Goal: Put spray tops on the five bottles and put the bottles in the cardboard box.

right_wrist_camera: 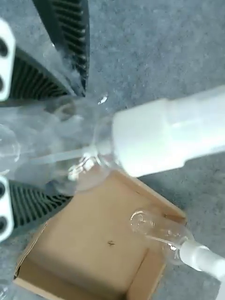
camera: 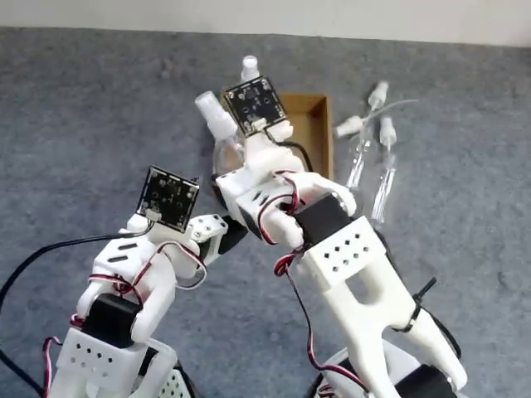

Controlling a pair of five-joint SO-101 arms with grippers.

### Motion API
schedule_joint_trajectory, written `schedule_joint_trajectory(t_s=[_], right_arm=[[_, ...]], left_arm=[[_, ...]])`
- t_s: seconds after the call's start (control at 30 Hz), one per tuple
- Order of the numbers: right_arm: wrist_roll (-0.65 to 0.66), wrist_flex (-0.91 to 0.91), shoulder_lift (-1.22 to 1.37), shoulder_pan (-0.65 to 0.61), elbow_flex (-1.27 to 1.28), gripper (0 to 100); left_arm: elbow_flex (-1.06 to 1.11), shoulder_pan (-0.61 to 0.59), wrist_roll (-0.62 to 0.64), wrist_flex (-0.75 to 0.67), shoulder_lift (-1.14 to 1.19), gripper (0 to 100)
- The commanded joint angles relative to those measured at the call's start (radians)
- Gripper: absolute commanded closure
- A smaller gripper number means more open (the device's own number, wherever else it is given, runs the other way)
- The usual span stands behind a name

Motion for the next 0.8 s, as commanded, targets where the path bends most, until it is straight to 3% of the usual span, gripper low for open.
schedule_joint_trajectory(t_s=[0.0,0.27,0.47,0.6,0.77], right_arm=[[-0.008,0.025,-0.114,-0.007,-0.021,99.5],[0.044,0.104,-0.165,0.004,-0.021,99.5],[0.051,0.091,-0.162,0.105,-0.059,99.5],[0.1,-0.125,-0.091,0.234,-0.09,99.5],[0.098,-0.472,0.177,0.331,-0.097,99.5]], left_arm=[[0.01,-0.03,-0.037,-0.026,0.019,72],[0.05,-0.027,-0.041,-0.083,0.019,72],[0.054,-0.03,-0.044,-0.084,0.019,72],[0.056,-0.022,-0.041,-0.083,0.008,72],[0.093,-0.031,-0.043,-0.074,0.008,74]])
